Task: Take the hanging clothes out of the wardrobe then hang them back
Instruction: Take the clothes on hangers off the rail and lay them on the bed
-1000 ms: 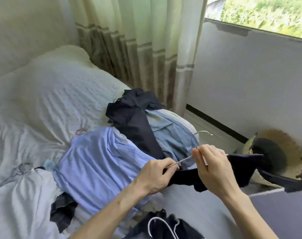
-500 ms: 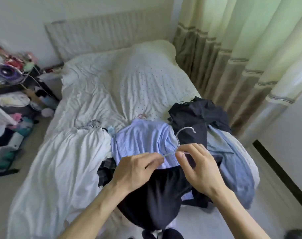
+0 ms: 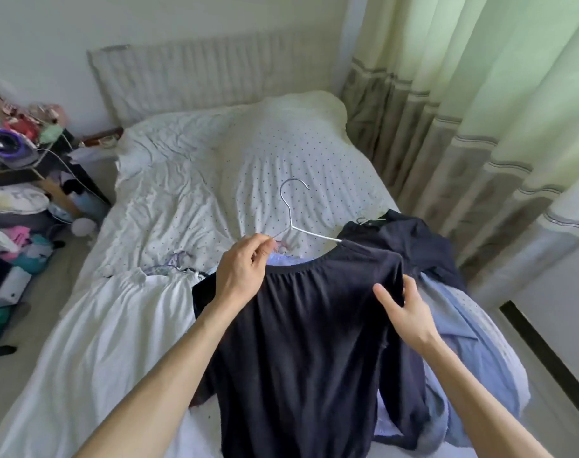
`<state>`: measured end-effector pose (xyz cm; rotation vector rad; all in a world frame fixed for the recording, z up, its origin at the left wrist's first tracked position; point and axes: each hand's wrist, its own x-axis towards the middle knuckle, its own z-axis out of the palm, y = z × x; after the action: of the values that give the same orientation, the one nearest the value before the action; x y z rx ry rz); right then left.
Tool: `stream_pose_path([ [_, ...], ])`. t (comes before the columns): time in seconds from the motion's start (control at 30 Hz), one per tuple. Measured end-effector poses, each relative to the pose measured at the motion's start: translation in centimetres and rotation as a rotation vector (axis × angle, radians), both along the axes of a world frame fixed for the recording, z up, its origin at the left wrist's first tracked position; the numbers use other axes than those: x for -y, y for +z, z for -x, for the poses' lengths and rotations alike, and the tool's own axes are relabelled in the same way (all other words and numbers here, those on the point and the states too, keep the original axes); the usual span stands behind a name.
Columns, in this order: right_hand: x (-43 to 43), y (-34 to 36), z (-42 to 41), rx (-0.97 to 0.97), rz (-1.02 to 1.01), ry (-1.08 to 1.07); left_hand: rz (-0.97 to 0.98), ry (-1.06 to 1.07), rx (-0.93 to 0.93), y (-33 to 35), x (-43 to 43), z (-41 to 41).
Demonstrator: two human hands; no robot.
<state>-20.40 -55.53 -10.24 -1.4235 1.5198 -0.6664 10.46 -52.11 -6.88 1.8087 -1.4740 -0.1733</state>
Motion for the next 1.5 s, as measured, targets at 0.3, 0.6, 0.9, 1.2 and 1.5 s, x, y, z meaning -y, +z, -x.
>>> stream_pose_path([
  [0.3,8.2,-9.2,-9.6,-0.251,-0.303,-0.023,-0.395,0.065,-0.248,-12.6,13.9,-7.6],
  [0.6,12.6,-17.4,-13.9,-0.386,-0.429,0.082,-0.716,0.106,-0.320,-24.8,21.3,-14.3],
  [0.9,14.1,-23.2,-15.7,-0.627,-0.421,0.290,-0.766,0.189,-0.306,-33.9,27.9,-16.3],
  [1.2,9.8,-28.6,-13.0,-0.964,-0.489,0.699,-0.729,0.212,-0.265,-41.4,28.6,-15.2],
  [1.5,10.3,-25.3,-11.6,-0.841,-0.431,0.649,-0.953,0.022,-0.063,-36.9,24.3,-11.5],
])
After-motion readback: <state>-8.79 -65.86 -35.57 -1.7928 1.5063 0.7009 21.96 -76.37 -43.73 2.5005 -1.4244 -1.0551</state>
